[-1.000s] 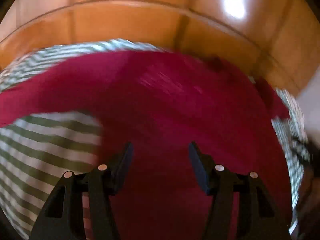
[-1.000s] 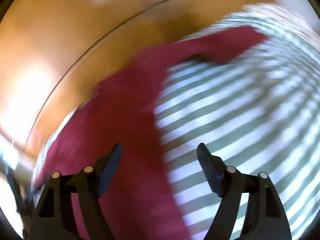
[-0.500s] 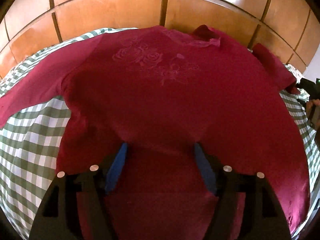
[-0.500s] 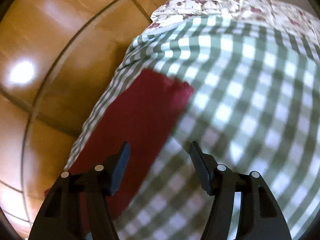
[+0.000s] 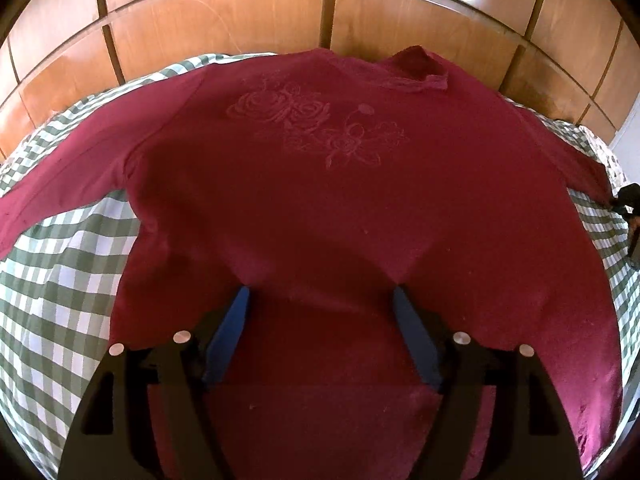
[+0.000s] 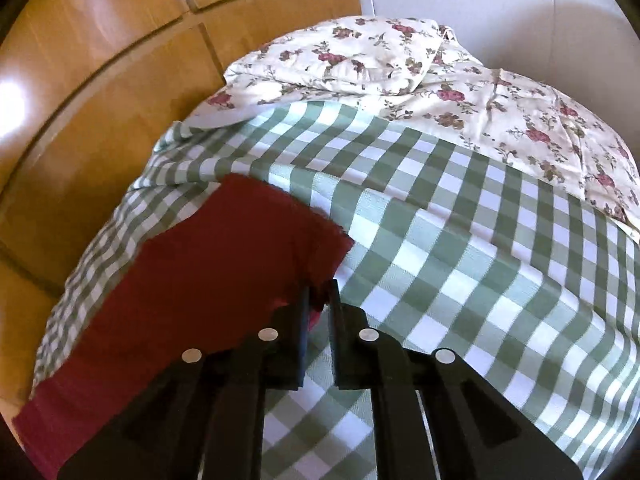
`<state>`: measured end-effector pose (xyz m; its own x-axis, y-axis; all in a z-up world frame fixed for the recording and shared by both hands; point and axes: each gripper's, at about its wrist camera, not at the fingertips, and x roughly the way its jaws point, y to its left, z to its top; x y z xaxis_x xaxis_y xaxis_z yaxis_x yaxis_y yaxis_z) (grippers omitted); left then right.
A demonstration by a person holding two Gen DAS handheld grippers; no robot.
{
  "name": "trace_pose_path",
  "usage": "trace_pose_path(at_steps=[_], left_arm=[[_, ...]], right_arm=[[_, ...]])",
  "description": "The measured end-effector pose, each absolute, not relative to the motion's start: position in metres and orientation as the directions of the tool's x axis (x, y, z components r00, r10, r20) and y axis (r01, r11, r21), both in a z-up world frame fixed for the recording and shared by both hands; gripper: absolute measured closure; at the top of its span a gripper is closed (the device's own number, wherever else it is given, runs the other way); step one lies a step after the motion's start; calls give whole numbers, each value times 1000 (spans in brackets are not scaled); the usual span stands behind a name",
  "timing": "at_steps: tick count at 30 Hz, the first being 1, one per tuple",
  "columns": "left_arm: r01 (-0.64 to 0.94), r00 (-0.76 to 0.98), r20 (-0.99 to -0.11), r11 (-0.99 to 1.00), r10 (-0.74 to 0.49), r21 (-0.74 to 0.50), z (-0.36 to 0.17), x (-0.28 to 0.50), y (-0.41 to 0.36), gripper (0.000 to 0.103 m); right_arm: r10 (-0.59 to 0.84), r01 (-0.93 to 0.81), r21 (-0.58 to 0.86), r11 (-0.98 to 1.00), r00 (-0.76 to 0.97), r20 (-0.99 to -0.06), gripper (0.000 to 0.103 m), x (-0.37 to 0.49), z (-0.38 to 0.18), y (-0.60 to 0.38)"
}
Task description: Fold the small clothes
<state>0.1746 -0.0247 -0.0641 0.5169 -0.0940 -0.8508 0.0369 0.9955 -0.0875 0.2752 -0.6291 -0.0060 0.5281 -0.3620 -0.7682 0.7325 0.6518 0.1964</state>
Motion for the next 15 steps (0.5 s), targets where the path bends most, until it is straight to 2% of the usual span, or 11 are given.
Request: trace_pose_path(at_steps=[1, 3, 7, 9, 11, 12, 15], left_arm=[[40, 515, -851, 995, -102, -95, -63, 174, -23, 29], [34, 513, -851, 993, -116, -115, -62, 172, -18, 29], [18, 524, -843, 991, -124, -134, -55, 162, -11, 29], [4, 537, -834, 989, -129, -150, -52, 155, -4, 29], [-14, 541, -831, 986, -131, -164, -51, 148, 5, 29], [-22, 543, -830, 985, -130, -169, -50, 145, 9, 29], [-46, 552, -827, 985, -112, -164, -49, 131, 23, 29]], right_arm=[[-341, 726, 222, 651, 541, -768, 63, 270, -3, -628], [-348, 711, 225, 667, 564, -749, 37, 259, 6, -613], [-178, 559, 281, 780, 628, -757, 37, 243, 16, -558], [-27, 424, 336, 841, 653, -757, 37, 232, 14, -512], [100, 319, 381, 868, 640, -762, 37, 220, 9, -471], [100, 319, 381, 868, 640, -762, 37, 220, 9, -471], [253, 165, 411, 897, 570, -782, 37, 195, -6, -405]])
